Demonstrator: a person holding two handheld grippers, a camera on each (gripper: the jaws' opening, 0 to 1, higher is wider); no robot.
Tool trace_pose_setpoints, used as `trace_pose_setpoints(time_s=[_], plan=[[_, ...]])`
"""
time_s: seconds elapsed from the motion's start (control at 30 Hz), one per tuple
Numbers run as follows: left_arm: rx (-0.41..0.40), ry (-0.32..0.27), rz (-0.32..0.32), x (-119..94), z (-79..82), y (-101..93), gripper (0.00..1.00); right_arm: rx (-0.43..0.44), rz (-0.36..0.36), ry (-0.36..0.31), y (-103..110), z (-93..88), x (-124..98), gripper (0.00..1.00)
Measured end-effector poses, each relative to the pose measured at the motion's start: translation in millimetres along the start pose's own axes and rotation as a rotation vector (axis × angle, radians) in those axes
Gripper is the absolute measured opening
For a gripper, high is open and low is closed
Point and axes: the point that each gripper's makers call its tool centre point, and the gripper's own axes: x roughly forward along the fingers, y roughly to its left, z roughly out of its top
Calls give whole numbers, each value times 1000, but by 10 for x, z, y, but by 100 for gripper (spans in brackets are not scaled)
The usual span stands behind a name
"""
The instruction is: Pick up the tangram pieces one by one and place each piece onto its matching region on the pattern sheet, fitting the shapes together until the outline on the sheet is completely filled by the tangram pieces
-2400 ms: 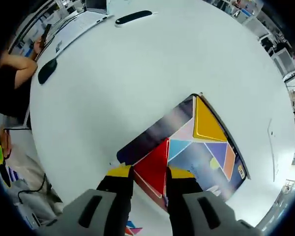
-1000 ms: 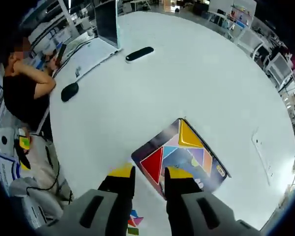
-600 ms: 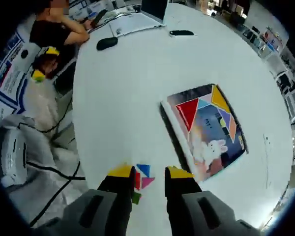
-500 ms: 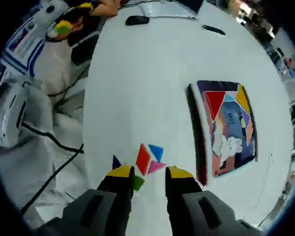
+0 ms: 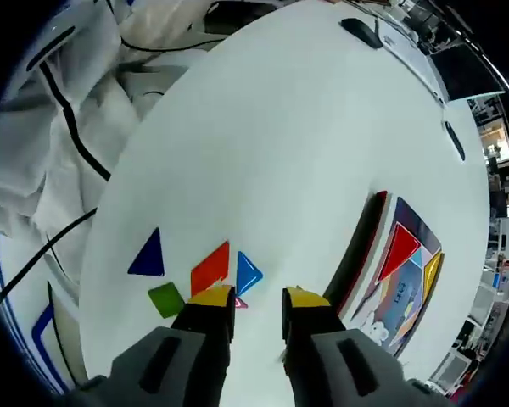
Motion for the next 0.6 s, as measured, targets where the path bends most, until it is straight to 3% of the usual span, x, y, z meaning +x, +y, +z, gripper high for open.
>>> trace_pose_setpoints(time_s=[0.2,0.6], plan=[[-7,1,9,-3,-15,40,26,2,18,22,-13,-23,74,20],[-4,0,2,15,-10,3,25,56,50,4,107,10,156,18]])
